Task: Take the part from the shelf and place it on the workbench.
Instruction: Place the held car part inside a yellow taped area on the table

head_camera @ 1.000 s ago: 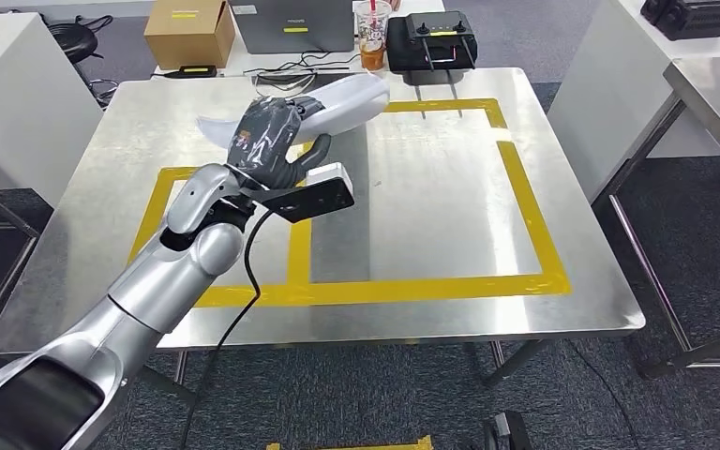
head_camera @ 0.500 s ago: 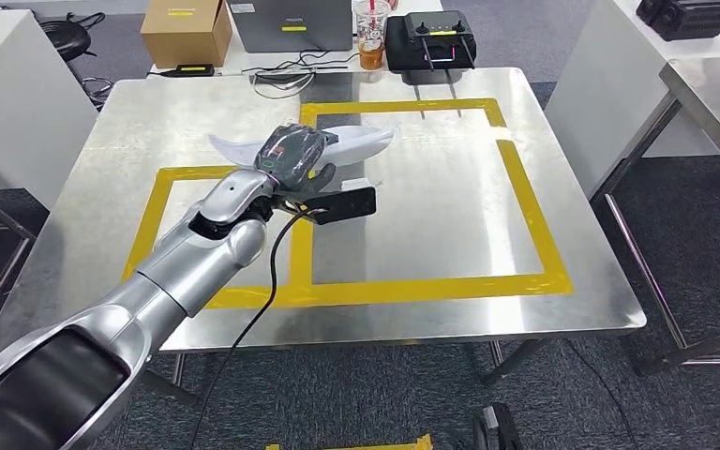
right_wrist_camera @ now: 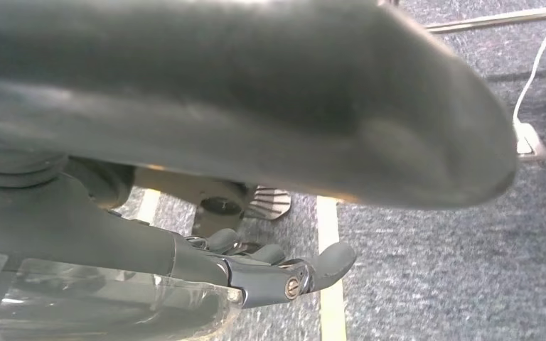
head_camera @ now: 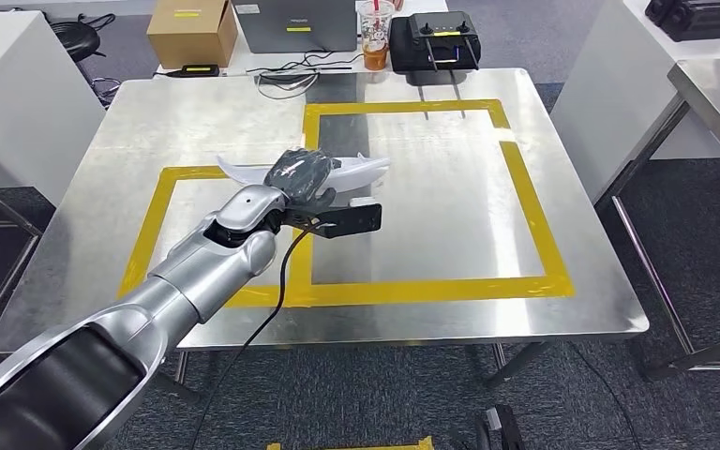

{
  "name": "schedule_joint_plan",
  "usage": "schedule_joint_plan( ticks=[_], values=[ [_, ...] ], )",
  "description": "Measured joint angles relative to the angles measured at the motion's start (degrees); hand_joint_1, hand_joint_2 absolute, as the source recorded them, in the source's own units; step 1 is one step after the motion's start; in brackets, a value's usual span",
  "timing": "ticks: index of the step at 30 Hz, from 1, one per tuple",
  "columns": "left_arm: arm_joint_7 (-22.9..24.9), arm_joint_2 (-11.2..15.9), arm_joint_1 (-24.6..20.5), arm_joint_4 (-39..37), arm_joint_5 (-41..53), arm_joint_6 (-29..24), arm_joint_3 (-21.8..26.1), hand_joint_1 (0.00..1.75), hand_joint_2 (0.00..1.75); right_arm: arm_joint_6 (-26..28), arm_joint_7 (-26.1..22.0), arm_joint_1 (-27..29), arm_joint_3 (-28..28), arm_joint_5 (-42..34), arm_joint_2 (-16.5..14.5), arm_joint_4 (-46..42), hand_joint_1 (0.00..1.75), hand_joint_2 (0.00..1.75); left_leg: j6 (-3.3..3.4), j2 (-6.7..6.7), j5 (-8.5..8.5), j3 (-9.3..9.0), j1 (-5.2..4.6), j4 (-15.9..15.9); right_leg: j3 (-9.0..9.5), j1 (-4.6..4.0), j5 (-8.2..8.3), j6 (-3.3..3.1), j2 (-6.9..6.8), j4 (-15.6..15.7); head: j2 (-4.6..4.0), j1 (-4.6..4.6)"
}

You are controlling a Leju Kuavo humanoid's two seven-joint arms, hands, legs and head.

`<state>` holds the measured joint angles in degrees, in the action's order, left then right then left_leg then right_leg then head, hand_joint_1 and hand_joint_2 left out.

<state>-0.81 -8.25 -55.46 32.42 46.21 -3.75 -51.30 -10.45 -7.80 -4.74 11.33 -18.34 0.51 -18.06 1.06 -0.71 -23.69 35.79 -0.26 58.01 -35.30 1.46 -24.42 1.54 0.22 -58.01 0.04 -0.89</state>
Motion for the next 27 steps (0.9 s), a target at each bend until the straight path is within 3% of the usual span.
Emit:
schedule_joint_plan(
  ticks=[2,5,6,7,8,10,12,15,17,20,21,22,23,25,27],
  values=[
    [0.2,0.0,-0.1,-0.5,0.0,0.0,0.0,1.68,1.75,0.0,0.0,-0.1,0.0,0.0,0.0,0.0,0.0,0.0,-0.58,0.13,-1.66,1.24,0.22,2.6,0.15,0.28,0.06,-0.58,0.0,0.1,0.0,-0.14],
    [1.0,0.1,0.0,-1.4,0.0,0.1,0.0,1.68,1.75,0.0,0.0,-0.1,0.0,-0.1,0.0,0.0,0.0,0.0,-1.38,0.36,-6.55,6.68,0.51,13.9,0.23,0.27,0.03,-0.98,-0.02,0.1,0.0,-0.3],
    [1.4,0.2,0.2,-1.8,0.0,0.1,0.1,1.68,1.75,0.0,0.1,0.0,0.0,-0.1,0.1,0.0,0.0,0.0,-1.44,0.39,-7.18,8.08,0.52,16.5,0.24,0.24,0.01,-1.0,0.0,0.1,0.0,-0.31],
    [1.7,0.3,0.4,-2.2,0.0,0.1,0.1,1.68,1.75,0.0,0.1,0.0,0.0,-0.1,0.1,0.0,0.0,0.0,-1.35,0.39,-6.73,8.45,0.52,17.0,0.27,0.18,0.01,-1.0,0.06,0.1,0.0,-0.32],
    [2.0,0.4,0.6,-2.6,0.0,0.1,0.3,1.68,1.75,0.0,0.1,0.0,0.0,-0.1,0.1,0.0,0.0,0.0,-1.1,0.39,-5.27,7.63,0.49,15.0,0.31,0.11,0.0,-1.0,0.15,0.1,0.0,-0.33],
    [2.4,0.7,0.5,-3.2,0.0,0.1,0.5,1.68,1.75,0.0,0.2,0.0,0.0,-0.1,0.0,0.0,0.0,0.0,-0.12,0.4,-1.5,3.67,0.21,6.7,0.4,-0.1,-0.01,-0.99,0.29,0.1,0.0,-0.3],
    [2.4,0.8,0.2,-3.5,0.1,0.0,0.7,1.68,1.75,0.0,0.2,-0.1,0.1,-0.1,-0.1,0.0,0.0,0.0,0.63,0.52,0.16,0.7,-0.24,1.0,0.29,-0.35,-0.02,-0.85,0.24,0.1,0.0,-0.27],
    [2.8,0.9,0.2,-4.0,0.1,0.0,0.9,1.68,1.75,0.0,0.3,-0.1,0.2,-0.1,-0.2,0.0,0.0,0.0,1.04,0.62,0.38,-0.03,-0.42,-0.3,0.15,-0.35,0.05,-0.24,0.03,0.3,0.0,-0.28],
    [3.5,0.9,0.1,-4.3,0.2,-0.2,1.4,1.68,1.75,0.1,0.5,-0.1,0.2,-0.1,-0.2,0.0,0.0,0.0,1.6,0.61,0.95,-0.49,-0.14,-1.3,-0.68,-0.41,-0.94,-0.08,-0.05,-1.2,0.0,-0.19],
    [4.4,1.2,0.4,-5.2,0.7,-0.7,2.2,1.68,1.75,0.3,0.6,-0.1,0.2,-0.2,0.0,0.0,0.0,0.0,1.99,0.57,1.27,-0.66,-0.18,-1.7,-5.62,-0.41,-5.21,-0.49,-0.07,-11.8,0.0,-0.02],
    [4.6,1.3,0.7,-5.5,0.9,-0.9,2.5,1.68,1.75,0.3,0.7,0.0,0.2,-0.2,0.1,0.0,0.0,0.0,2.0,0.56,1.26,-0.65,-0.24,-1.7,-7.17,-0.4,-6.1,-0.4,-0.07,-14.9,0.0,-0.01],
    [4.8,1.6,1.1,-5.9,1.0,-1.0,2.9,1.68,1.75,0.4,0.9,0.0,0.2,-0.2,0.1,0.0,0.0,0.0,1.99,0.54,1.25,-0.64,-0.27,-1.7,-7.76,-0.39,-6.14,-0.11,-0.08,-16.0,0.0,-0.01],
    [4.9,1.9,1.3,-6.2,1.2,-1.2,3.3,1.68,1.75,0.4,1.0,0.0,0.2,-0.2,0.2,0.0,0.0,0.0,1.96,0.5,1.23,-0.64,-0.26,-1.6,-7.2,-0.34,-5.33,0.34,-0.09,-14.7,0.0,-0.01],
    [5.3,2.4,1.5,-6.6,1.4,-1.7,4.2,1.68,1.75,0.5,1.2,-0.1,0.2,-0.2,0.3,0.0,0.0,0.0,1.71,0.38,1.07,-0.58,-0.27,-1.3,-3.37,-0.15,-2.33,1.18,-0.14,-6.8,0.0,0.02],
    [5.5,3.2,1.5,-6.9,1.7,-2.2,5.0,1.68,1.75,0.6,1.2,-0.2,0.3,-0.1,0.5,0.0,0.0,0.0,1.21,0.3,0.8,-0.31,-0.48,-0.8,-0.2,-0.14,-0.35,0.92,-0.07,-0.6,0.0,-0.03]
  ],
)
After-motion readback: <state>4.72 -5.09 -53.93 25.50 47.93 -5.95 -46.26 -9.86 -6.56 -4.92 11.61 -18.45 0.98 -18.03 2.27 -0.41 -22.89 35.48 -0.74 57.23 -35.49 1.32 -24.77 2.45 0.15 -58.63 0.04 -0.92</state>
